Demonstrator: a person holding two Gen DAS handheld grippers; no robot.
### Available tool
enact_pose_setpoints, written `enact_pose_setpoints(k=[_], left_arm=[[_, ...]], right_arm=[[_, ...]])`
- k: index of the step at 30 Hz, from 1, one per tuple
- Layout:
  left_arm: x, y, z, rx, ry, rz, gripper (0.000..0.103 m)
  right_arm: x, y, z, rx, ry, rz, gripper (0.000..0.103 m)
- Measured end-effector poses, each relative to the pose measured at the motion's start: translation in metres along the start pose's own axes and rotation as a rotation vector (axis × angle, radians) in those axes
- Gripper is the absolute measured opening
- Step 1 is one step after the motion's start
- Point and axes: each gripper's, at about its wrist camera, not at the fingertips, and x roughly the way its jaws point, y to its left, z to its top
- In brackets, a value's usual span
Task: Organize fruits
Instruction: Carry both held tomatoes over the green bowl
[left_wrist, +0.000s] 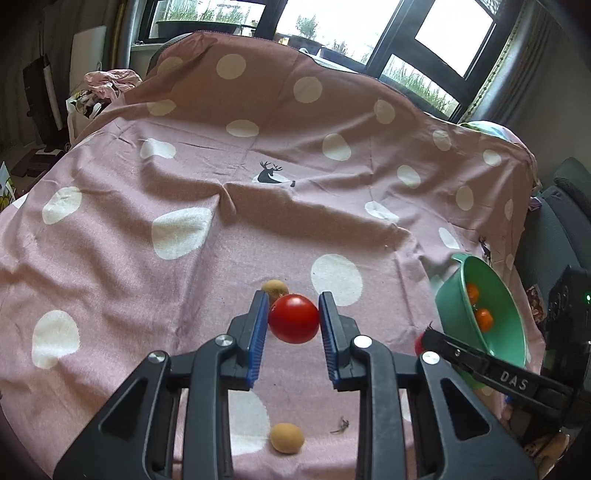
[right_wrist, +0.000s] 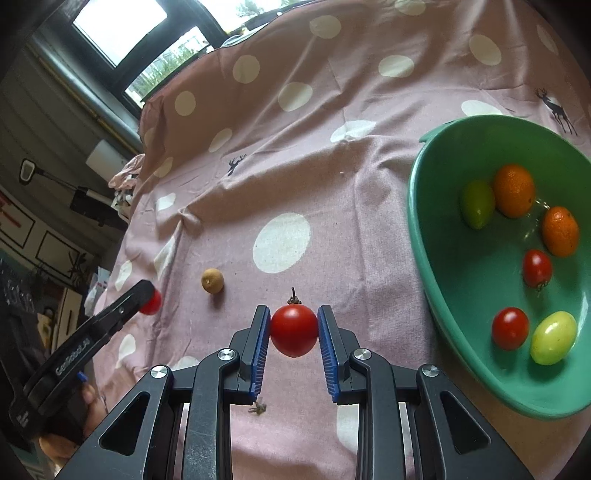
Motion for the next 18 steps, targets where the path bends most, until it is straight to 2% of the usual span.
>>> enact_pose_setpoints(k=[3,11,18], left_arm=[[-0.008,-0.013,-0.011,-0.013,-0.015,-0.023,0.027],[-0.023,-0.071,-0.018,0.047,-0.052,-0.063,0.028],[-0.014,-0.127,-0.017,0.130,-0.028,-0.137,0.028]], right_arm=[[-0.009,-0.001,0.003,-0.004,-0.033,-0.017,0.027],[-0.050,-0.015,0.011,0.004,-0.130,-0.015,0.028],[-0.091,-0.048,0.018,0.068,-0.228,-0.069,0.028]])
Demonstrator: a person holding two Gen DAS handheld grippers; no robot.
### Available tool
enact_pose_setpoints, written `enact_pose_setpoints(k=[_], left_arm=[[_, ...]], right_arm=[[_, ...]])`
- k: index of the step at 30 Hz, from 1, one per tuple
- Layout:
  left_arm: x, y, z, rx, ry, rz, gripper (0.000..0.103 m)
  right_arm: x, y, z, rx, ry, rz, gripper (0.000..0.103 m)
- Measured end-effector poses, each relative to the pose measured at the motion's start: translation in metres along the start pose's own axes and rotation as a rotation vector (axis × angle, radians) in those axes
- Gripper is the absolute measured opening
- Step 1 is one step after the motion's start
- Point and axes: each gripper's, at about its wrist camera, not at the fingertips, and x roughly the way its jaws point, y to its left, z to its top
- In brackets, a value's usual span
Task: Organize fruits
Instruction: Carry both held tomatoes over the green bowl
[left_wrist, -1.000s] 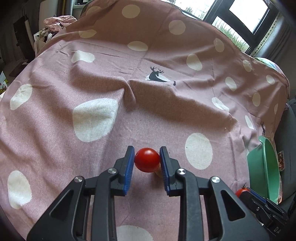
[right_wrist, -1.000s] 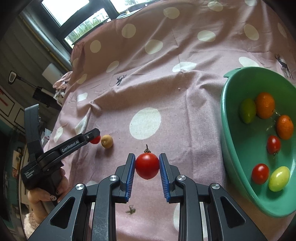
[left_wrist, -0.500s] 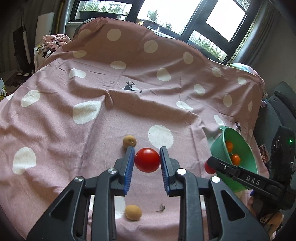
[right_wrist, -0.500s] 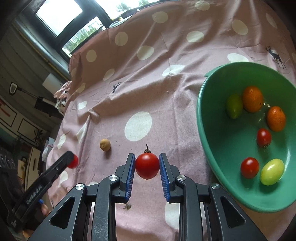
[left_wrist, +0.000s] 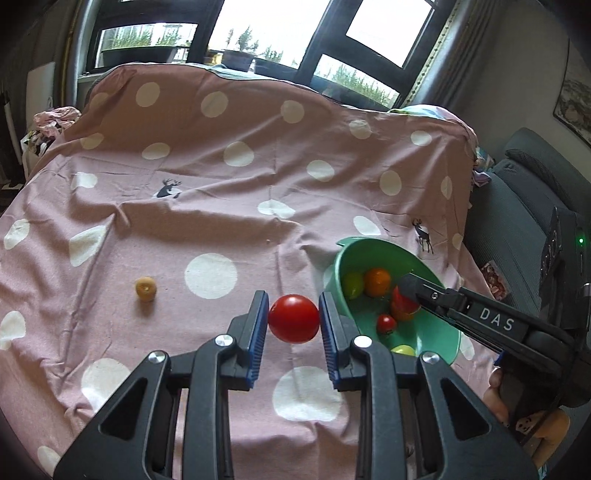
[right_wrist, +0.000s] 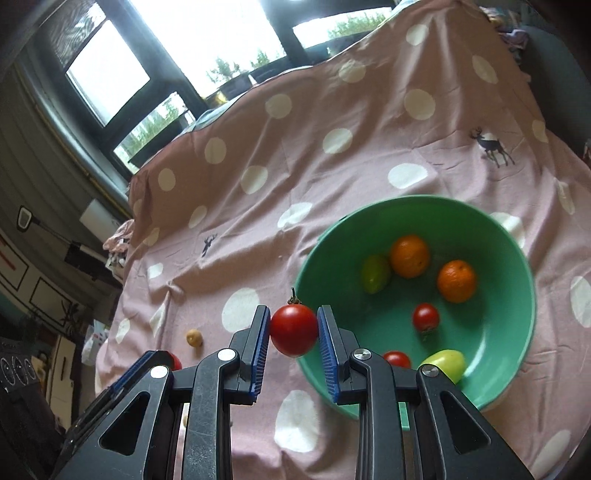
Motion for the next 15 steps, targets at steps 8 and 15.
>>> enact_pose_setpoints(k=[8,15], left_arm=[[0.032,-0.048,0.000,0.084,0.060,-0.065,0.028],[0.062,-0.075,-0.003,0.123,0.127,-0.102,0.028]], right_arm=[[-0.018,-0.046,0.011,0.097,-0.043,-0.047,0.028],[-0.019,-0.075,0.013,0.164,-0.041,-0.068,0.028]])
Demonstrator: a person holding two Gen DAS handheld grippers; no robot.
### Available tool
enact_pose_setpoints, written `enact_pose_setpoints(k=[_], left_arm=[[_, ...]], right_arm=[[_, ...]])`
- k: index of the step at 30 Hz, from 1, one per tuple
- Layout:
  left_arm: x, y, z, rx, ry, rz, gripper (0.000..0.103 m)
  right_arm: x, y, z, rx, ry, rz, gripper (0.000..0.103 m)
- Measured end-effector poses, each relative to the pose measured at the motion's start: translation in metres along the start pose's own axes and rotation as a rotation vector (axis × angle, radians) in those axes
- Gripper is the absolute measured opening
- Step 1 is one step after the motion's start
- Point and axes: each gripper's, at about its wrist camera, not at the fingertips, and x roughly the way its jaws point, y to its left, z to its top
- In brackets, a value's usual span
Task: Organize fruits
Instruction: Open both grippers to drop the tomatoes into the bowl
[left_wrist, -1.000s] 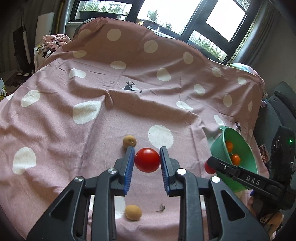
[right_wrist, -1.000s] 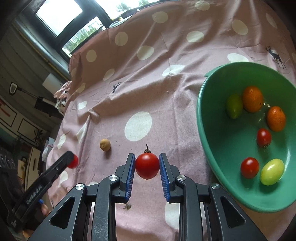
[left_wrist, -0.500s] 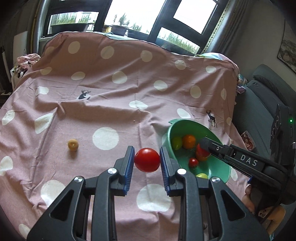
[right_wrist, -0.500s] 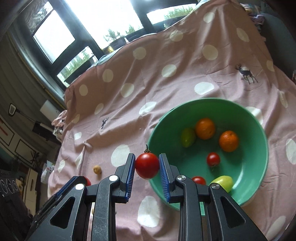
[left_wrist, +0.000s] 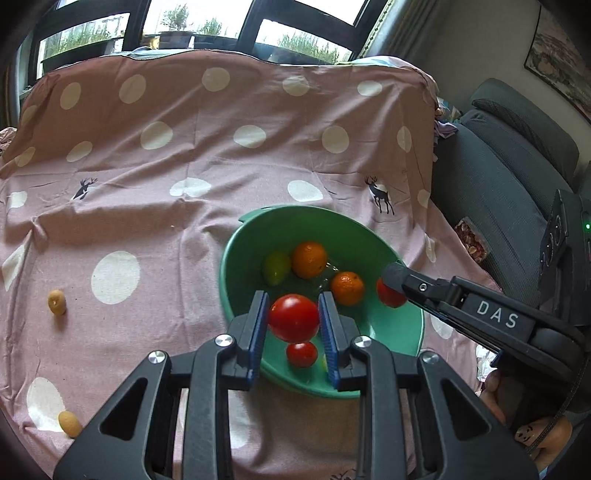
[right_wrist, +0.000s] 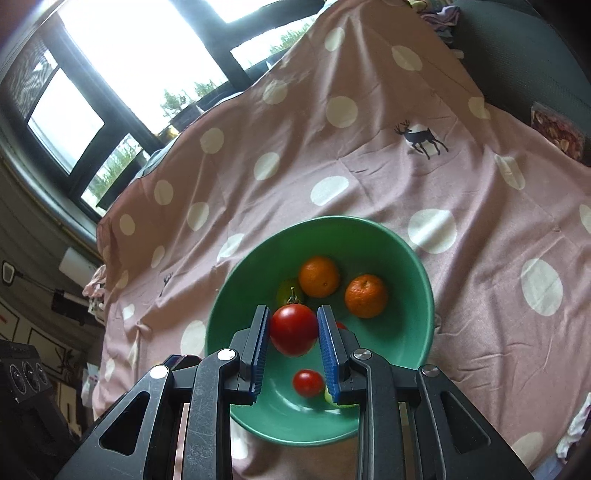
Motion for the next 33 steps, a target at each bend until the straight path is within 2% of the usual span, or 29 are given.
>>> enact_pose_setpoints(k=[4,12,19,25,29,33], left_arm=[[0.018,-0.010,-0.001,0.019,0.047,-0.025,0.028],[0.041,-0.022,-0.007,0.048,0.114,-0.015,0.028],[0.054,-0.023,-0.009,0.055,0.145,0.010,0.028],[0.052,-0.021,-0.008,0.042,0.135,0.013,0.027],[0.046,-0.018,-0.007,0.033,0.117,0.012,0.041],[0.032,-0.010,-0.005,0.015,0.096,0.011,0.048]], right_arm=[[0.006,-0.016,0.003,0.041,0.022,-0.032,0.028],[0.019,-0.036,0.004,0.077,0.076,-0.075,0.028],[0.025,-0.041,0.003,0.081,0.104,-0.087,0.028],[0.026,-0.038,0.004,0.078,0.105,-0.092,0.028],[0.023,-0.039,0.005,0.076,0.093,-0.087,0.033],[0.018,-0.036,0.006,0.066,0.072,-0.094,0.042]])
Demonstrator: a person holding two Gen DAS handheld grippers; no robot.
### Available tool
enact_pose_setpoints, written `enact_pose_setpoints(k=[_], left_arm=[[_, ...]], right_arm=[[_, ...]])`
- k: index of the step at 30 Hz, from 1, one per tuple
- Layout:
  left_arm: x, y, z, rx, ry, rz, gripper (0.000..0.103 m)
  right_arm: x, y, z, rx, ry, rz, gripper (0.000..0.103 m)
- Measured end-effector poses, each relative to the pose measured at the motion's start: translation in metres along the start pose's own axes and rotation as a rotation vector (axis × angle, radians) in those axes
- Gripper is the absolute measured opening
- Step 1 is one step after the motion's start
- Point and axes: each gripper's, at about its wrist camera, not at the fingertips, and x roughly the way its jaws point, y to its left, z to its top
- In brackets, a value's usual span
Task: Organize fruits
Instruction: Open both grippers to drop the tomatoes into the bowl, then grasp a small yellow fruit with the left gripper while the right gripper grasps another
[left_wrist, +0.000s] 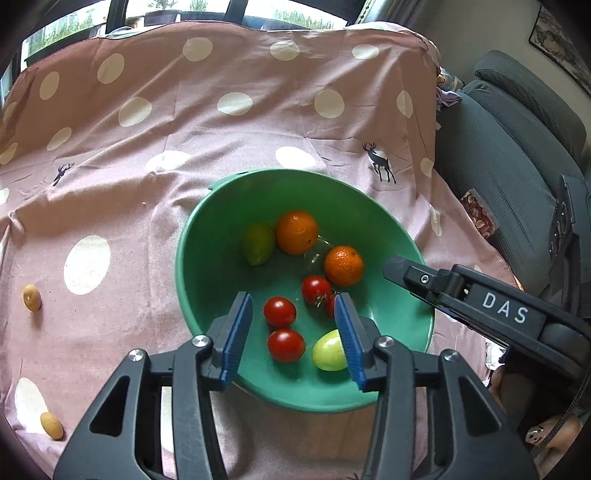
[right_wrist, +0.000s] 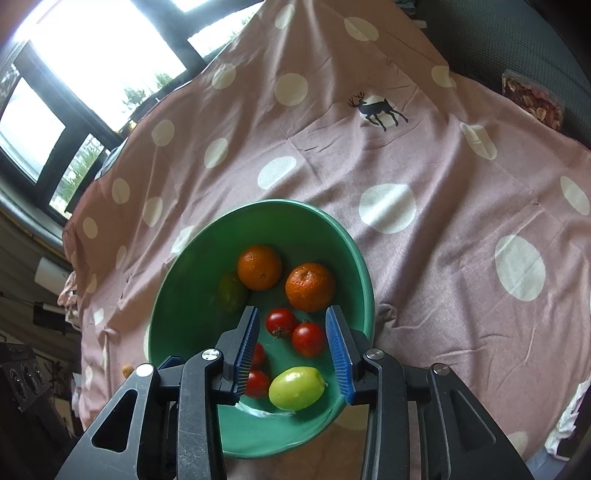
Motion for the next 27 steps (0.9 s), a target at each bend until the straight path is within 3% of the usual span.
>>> enact_pose_setpoints(k=[6,12,15,19,23,27], left_arm=[[-0.042,0.031,-0.005,-0.045,-0.041,0.018,0.055],[-0.092,0.087,-0.019,-0.070,-0.025,0.143,0.058],[-0.107,0.121,-0.029,-0.133,0.037,0.181,0.058],[-0.108,0.150,-0.050,-0.126,0.143,0.277,0.058],[-0.096,0.172,-0.067,-0.161,0.258,0.257,0.056],[-0.085,0.185,-0.071,-0.189,0.295,0.246,0.049]], right_arm=[[-0.008,0.005,-0.001,-0.015,-0.022,0.019,0.048],[-0.011,0.021,-0.005,-0.045,-0.023,0.050,0.053],[-0.009,0.031,-0.008,-0.063,-0.007,0.077,0.053],[-0.003,0.048,-0.014,-0.110,0.021,0.092,0.054],[0.001,0.063,-0.021,-0.149,0.038,0.098,0.054],[0.007,0.074,-0.026,-0.184,0.057,0.091,0.054]])
